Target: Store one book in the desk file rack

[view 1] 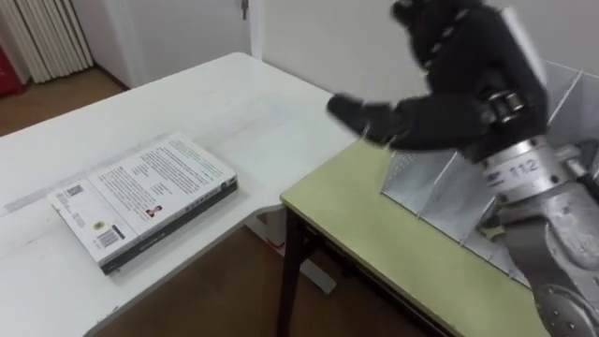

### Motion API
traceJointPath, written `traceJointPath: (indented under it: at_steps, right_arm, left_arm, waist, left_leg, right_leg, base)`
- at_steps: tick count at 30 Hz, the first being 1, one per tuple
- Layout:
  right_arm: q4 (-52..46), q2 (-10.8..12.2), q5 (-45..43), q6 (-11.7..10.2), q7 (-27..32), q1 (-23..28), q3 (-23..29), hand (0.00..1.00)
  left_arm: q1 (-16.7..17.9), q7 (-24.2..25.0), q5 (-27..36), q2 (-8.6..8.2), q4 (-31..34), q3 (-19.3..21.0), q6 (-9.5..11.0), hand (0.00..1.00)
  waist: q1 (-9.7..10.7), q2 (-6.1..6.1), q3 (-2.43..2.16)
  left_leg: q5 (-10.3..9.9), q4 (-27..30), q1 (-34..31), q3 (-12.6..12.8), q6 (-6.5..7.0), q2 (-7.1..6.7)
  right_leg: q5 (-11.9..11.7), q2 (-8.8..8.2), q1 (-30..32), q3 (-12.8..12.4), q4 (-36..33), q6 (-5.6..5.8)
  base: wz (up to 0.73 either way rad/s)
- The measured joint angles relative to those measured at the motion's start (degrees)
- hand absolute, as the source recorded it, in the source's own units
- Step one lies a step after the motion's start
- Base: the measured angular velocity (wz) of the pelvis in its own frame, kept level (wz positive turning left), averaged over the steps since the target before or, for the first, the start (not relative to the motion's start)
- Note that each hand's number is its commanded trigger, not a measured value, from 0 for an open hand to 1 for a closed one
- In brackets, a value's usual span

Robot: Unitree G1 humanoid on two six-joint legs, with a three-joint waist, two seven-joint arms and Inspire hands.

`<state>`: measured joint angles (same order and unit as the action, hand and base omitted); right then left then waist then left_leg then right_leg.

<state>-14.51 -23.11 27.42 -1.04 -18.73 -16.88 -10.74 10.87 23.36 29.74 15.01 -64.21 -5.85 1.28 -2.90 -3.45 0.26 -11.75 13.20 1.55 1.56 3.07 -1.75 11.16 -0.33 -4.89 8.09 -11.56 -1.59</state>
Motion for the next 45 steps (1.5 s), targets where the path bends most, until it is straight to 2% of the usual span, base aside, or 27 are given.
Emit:
traceJointPath:
  at_steps: [2, 3, 5, 8, 12, 15, 16, 18, 21, 24, 25, 27, 28, 29, 31, 35, 40, 45]
  right_arm:
    - [0.47, -1.46, -1.17, 2.26, -7.29, 1.15, -2.33, 0.0]
    - [0.69, -1.79, -2.12, 2.69, -8.91, 1.54, -2.85, 0.0]
    - [3.07, -2.05, -5.99, 4.33, -14.81, 3.0, -4.63, 0.0]
    - [6.86, -2.49, -7.94, 6.49, -20.37, 5.18, -7.65, 0.0]
    - [7.85, -4.13, -11.19, 9.16, -25.83, 8.49, -10.73, 0.0]
    - [10.33, -4.01, -15.66, 10.04, -29.11, 11.69, -10.99, 0.0]
    - [11.76, -3.96, -17.62, 11.05, -30.06, 12.58, -11.05, 0.0]
    - [16.01, -3.69, -21.35, 11.31, -31.24, 12.69, -11.48, 0.0]
    - [25.84, -2.34, -28.76, 11.84, -30.23, 13.71, -11.65, 0.0]
    - [33.65, 0.06, -34.96, 11.58, -26.79, 16.84, -10.75, 0.0]
    - [37.07, 1.32, -36.63, 11.5, -24.87, 18.37, -9.7, 0.0]
    - [44.09, 2.74, -37.64, 10.36, -22.03, 19.4, -8.38, 0.0]
    - [49.41, 3.49, -38.16, 10.06, -19.39, 19.98, -7.91, 0.0]
    - [53.59, 4.02, -38.72, 9.84, -17.05, 20.87, -6.74, 0.0]
    - [59.76, 6.15, -38.36, 9.07, -13.2, 21.41, -2.2, 0.0]
    - [70.16, 9.76, -34.48, 4.3, -5.36, 21.61, 2.27, 0.0]
    - [79.0, 11.73, -28.56, 1.84, -0.2, 21.89, 7.78, 0.0]
    - [84.05, 12.41, -22.9, 1.03, 1.67, 21.87, 10.39, 0.0]
  left_arm:
    - [-0.12, 0.39, 0.02, 0.19, 0.89, 0.12, -1.47, 0.0]
    - [-0.46, 0.59, -0.09, 0.38, 1.4, 0.11, -1.82, 0.0]
    - [-1.75, 1.61, -0.77, 1.06, 1.42, -0.04, -3.33, 0.0]
    - [-2.97, 2.11, 0.1, 1.98, 1.27, -1.87, -4.27, 0.0]
    - [-3.8, 2.12, 0.06, 2.47, 0.95, -2.63, -5.47, 0.0]
    - [-3.84, 2.1, 0.07, 2.48, 1.16, -2.57, -6.23, 0.0]
    - [-4.03, 2.09, 0.06, 2.46, 1.12, -2.56, -6.35, 0.0]
    - [-4.47, 2.08, 0.1, 2.46, 1.06, -2.68, -6.96, 0.0]
    - [-5.01, 1.71, 0.08, 2.03, 0.47, -2.96, -7.2, 0.0]
    - [-4.81, -0.22, 0.01, 0.96, 0.48, -2.6, -7.11, 0.0]
    - [-4.75, -0.77, 0.04, 0.29, 0.21, -2.34, -6.94, 0.0]
    - [-4.6, -2.0, 0.02, -0.81, -0.02, -2.16, -6.54, 0.0]
    - [-4.56, -2.76, -0.01, -1.4, -0.13, -2.14, -6.24, 0.0]
    - [-4.26, -3.26, -0.03, -1.93, -0.05, -1.92, -5.95, 0.0]
    - [-3.34, -4.57, -0.27, -2.67, -0.09, -1.04, -5.5, 0.0]
    - [-2.27, -6.77, -3.21, -3.27, -0.13, 1.61, -3.41, 0.0]
    - [-0.14, -7.7, -5.6, -4.24, -0.23, 5.4, -2.14, 0.0]
    - [0.67, -9.13, -8.94, -5.36, -0.14, 9.36, -1.96, 0.0]
  waist:
    - [-1.07, -0.31, -0.07]
    - [-1.41, -0.26, 0.03]
    - [-2.42, -0.84, 0.13]
    - [-3.82, -1.17, 0.33]
    - [-4.11, -1.28, 0.35]
    - [-4.67, -1.35, 0.3]
    - [-4.79, -1.3, 0.34]
    - [-4.86, -1.14, 0.44]
    - [-5.55, -0.89, 0.45]
    - [-5.24, 0.41, 0.15]
    - [-5.21, 1.24, 0.03]
    - [-4.89, 2.29, -0.04]
    - [-4.9, 2.75, -0.22]
    - [-4.76, 2.88, -0.06]
    - [-4.48, 3.29, -0.21]
    - [-3.08, 2.57, -0.25]
    - [-0.83, 2.39, -0.28]
    - [0.19, 2.41, -0.27]
  left_leg:
    - [0.0, -0.14, 0.09, 0.01, 0.0, 0.0]
    - [0.0, -0.14, 0.07, 0.0, 0.0, 0.01]
    - [0.0, -0.27, 0.03, -0.13, 0.0, 0.02]
    - [0.0, -0.23, -0.05, -0.19, 0.0, 0.01]
    - [0.0, -0.44, -0.19, -0.31, 0.0, -0.02]
    - [0.0, -0.26, -0.24, -0.3, 0.0, -0.02]
    - [-0.02, 0.12, -0.48, -0.33, 0.01, -0.02]
    - [-0.12, 0.52, -0.74, -0.37, 0.02, -0.01]
    - [-0.11, 0.73, -0.71, -0.33, 0.03, -0.01]
    - [-0.17, 1.19, -1.09, -0.54, 0.12, -0.1]
    - [-0.26, 1.47, -1.15, -0.68, 0.23, -0.15]
    - [-0.27, 1.53, -1.15, -0.78, 0.27, -0.28]
    - [-0.23, 1.55, -1.13, -0.85, 0.3, -0.38]
    - [-0.19, 1.45, -1.08, -0.72, 0.35, -0.43]
    - [-0.12, 1.28, -1.0, -0.76, 0.36, -0.51]
    - [0.02, 0.65, -0.17, -1.14, 0.13, -0.83]
    - [0.01, 0.33, 0.67, -1.94, 0.15, -1.0]
    - [0.0, -0.48, 1.03, -2.13, 0.15, -1.04]
  right_leg:
    - [0.0, -0.21, 0.01, 0.05, -0.04, 0.01]
    - [0.0, -0.28, 0.03, 0.02, -0.04, 0.01]
    - [0.01, -0.26, 0.08, 0.36, -0.06, 0.02]
    - [0.0, -0.26, 0.1, 0.74, -0.11, 0.02]
    - [0.0, -0.27, 0.1, 0.54, -0.12, 0.02]
    - [0.0, -0.28, 0.09, 0.34, -0.19, 0.02]
    - [0.0, -0.29, 0.11, 0.34, -0.19, 0.02]
    - [-0.02, -0.4, 0.11, 0.52, -0.17, -0.01]
    - [-0.11, -0.44, 0.06, 0.65, -0.21, -0.05]
    - [-0.22, -0.31, 0.05, 1.32, -0.16, 0.0]
    - [-0.23, -0.29, -0.07, 1.4, -0.14, 0.01]
    - [-0.24, -0.42, -0.18, 1.65, -0.06, 0.04]
    - [-0.21, -0.57, -0.23, 1.73, -0.07, 0.07]
    - [-0.14, -0.68, -0.2, 1.67, -0.04, 0.13]
    - [0.06, -0.68, -0.15, 1.58, -0.08, 0.17]
    - [0.14, -0.49, -1.28, 2.06, 1.05, 0.03]
    - [0.3, -0.66, -3.35, 3.36, 2.38, 0.33]
    - [0.34, -0.65, -3.35, 3.31, 3.02, 0.4]
  base:
    - [0.0]
    - [0.0]
    - [0.02]
    - [0.01]
    - [0.0]
    - [0.0]
    - [0.0]
    - [0.02]
    - [0.0]
    - [0.05]
    - [0.05]
    - [0.04]
    - [0.03]
    - [0.0]
    - [0.0]
    - [0.07]
    - [0.21]
    - [0.01]
